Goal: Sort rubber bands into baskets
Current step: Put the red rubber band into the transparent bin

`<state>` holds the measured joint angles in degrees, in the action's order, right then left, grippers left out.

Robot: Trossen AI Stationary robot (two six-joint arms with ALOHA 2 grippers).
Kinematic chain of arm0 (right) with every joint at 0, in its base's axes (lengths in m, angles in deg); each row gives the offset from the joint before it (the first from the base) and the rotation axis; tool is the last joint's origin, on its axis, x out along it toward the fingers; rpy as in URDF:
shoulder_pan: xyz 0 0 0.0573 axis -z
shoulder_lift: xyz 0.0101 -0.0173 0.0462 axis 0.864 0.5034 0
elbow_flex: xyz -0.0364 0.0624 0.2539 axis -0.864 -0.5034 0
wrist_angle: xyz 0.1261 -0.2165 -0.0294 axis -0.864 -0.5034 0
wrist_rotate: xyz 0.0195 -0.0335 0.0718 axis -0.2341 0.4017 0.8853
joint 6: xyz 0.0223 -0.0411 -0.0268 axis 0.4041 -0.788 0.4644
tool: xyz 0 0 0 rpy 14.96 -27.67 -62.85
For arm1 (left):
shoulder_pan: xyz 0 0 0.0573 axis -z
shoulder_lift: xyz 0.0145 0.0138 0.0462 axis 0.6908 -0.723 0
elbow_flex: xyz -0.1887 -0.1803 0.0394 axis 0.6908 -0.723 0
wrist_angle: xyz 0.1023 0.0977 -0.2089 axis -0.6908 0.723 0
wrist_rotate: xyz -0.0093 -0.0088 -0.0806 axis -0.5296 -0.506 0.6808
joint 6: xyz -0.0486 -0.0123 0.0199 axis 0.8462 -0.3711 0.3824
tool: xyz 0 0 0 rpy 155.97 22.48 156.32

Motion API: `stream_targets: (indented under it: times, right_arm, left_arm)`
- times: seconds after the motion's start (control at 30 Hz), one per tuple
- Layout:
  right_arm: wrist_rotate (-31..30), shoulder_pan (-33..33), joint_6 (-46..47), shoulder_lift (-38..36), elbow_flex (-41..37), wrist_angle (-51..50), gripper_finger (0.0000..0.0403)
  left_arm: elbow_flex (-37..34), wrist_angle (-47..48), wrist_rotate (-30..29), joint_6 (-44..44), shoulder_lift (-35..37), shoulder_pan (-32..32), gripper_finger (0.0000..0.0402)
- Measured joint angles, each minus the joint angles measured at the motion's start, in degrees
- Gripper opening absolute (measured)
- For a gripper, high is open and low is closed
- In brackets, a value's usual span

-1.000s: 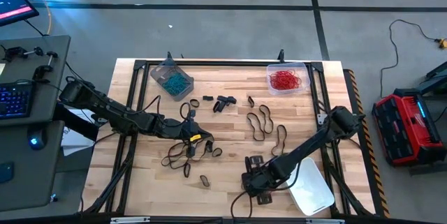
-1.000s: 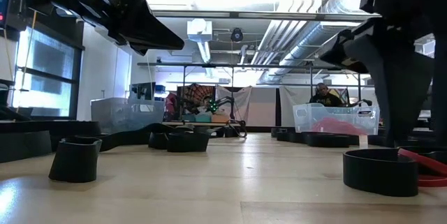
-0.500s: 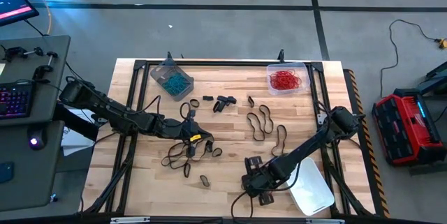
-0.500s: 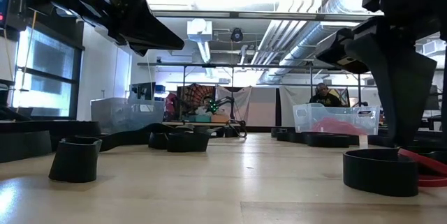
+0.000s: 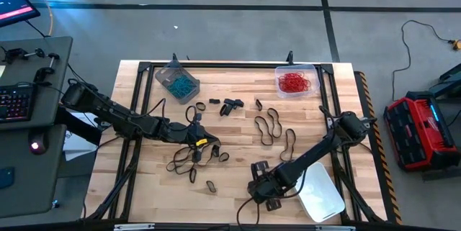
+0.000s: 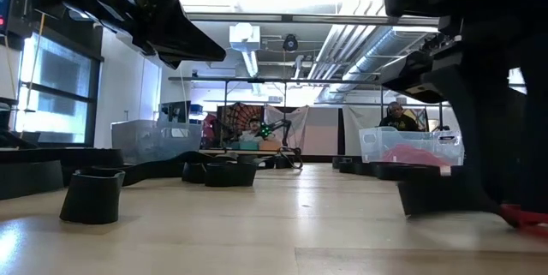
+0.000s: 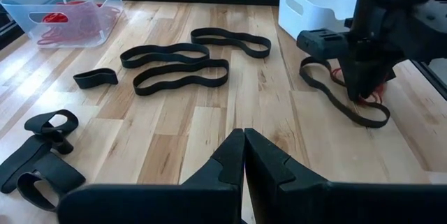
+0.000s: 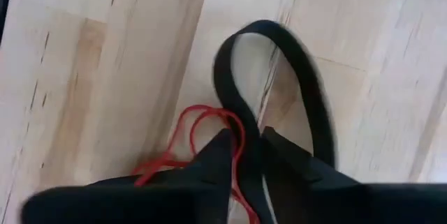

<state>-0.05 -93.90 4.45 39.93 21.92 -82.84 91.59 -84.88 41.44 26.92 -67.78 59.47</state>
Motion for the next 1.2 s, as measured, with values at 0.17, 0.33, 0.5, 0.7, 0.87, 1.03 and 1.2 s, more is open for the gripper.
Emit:
stream_targets:
  times: [0.17, 0.33, 0.5, 0.7, 0.87, 1.03, 1.2]
  right_arm:
    - [-0.05, 0.0, 1.02, -0.02, 0.0, -0.09, 0.0006]
    - [-0.04, 0.0, 2.61, -0.02, 0.79, -1.27, 0.0007]
    - [-0.23, -0.15, 3.08, -0.04, 4.08, -5.58, 0.0003]
    - [-0.06, -0.78, 6.07, -0.09, 6.12, -7.48, 0.0004]
    - [0.46, -2.4, 12.52, -0.09, 6.12, -7.48, 0.0031]
    - [0.79, -3.6, 15.66, 0.13, 6.12, -7.25, 0.0082]
    - [1.67, -3.76, 14.99, 2.05, 6.12, -7.07, 0.0099]
  left_arm:
    - [0.0, 0.0, -0.01, 0.0, 0.0, 0.0, 0.0003]
    - [0.0, -0.01, 0.0, -0.01, 0.0, 0.0, 0.0003]
    - [0.0, -0.02, -0.01, -0.02, 0.0, 0.0, 0.0003]
    - [0.0, -0.02, -0.01, -0.02, 0.0, 0.0, 0.0003]
    - [0.0, -0.02, -0.01, -0.17, 0.0, 0.0, 0.0003]
    - [0.0, -0.02, -0.01, -0.6, 0.0, 0.0, 0.0003]
    - [0.0, -0.02, -0.01, -1.05, 0.0, 0.01, 0.0003]
